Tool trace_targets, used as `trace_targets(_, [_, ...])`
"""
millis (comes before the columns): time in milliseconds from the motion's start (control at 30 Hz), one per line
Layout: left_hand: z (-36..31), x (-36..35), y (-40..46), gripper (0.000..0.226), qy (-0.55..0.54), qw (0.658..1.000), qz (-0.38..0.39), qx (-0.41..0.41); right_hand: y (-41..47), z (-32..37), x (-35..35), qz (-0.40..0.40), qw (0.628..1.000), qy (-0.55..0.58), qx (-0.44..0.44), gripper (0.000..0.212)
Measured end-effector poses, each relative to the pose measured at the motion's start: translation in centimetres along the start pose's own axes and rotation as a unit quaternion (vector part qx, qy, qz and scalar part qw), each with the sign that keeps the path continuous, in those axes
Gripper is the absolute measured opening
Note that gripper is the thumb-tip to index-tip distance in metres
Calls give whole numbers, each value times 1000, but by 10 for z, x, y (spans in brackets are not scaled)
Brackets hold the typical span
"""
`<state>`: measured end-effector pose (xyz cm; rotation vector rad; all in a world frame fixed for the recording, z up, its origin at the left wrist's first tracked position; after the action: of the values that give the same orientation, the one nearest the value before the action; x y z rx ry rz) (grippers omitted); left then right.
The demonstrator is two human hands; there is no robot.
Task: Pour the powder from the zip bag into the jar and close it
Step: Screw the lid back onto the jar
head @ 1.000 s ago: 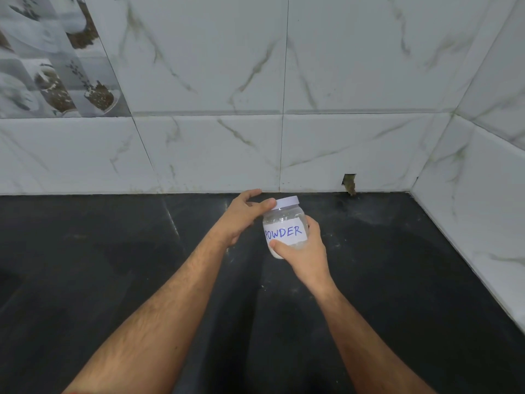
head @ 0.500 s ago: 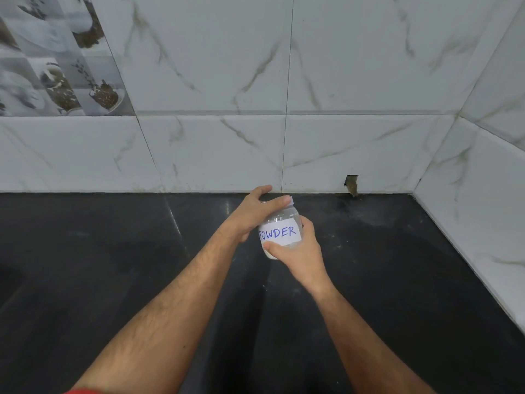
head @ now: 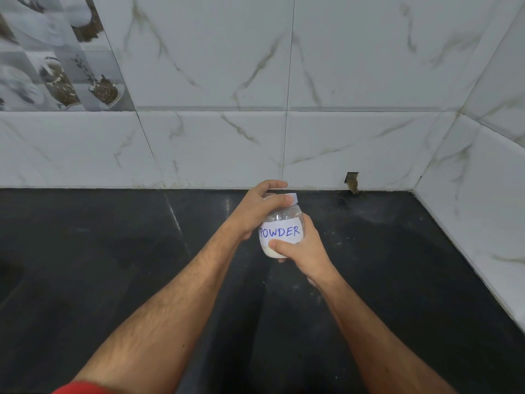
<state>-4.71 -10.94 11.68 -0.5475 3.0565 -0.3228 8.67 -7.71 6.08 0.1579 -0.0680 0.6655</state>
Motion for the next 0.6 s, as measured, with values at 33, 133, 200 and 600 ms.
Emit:
trace_targets(33, [0, 0, 0, 47, -3, 1000, 4, -2, 0, -1, 0, 5, 1000, 2, 3, 78])
trace_targets(133, [5, 3, 0, 48, -1, 1000, 6, 0, 2, -8, -3, 22, 1000, 10, 1, 80])
trace_targets(200, [11, 2, 1, 58, 5, 1000, 2, 7, 1, -14, -2, 30, 999, 22, -4, 84])
trace_targets(600, [83, 16, -13, 39, -46, 993, 34, 103, 1, -51, 12, 82, 989, 91, -77, 101])
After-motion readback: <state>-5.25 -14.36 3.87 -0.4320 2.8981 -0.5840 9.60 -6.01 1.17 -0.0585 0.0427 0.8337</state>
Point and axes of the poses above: each hand's wrist, its own y-axis towards the middle knuckle, its own x-axis out of the back of the hand, z = x × y, the point moved 5 cm from there along y, towards the middle knuckle, and after that the axes turned 9 degrees about x, right-handed, at the moved point
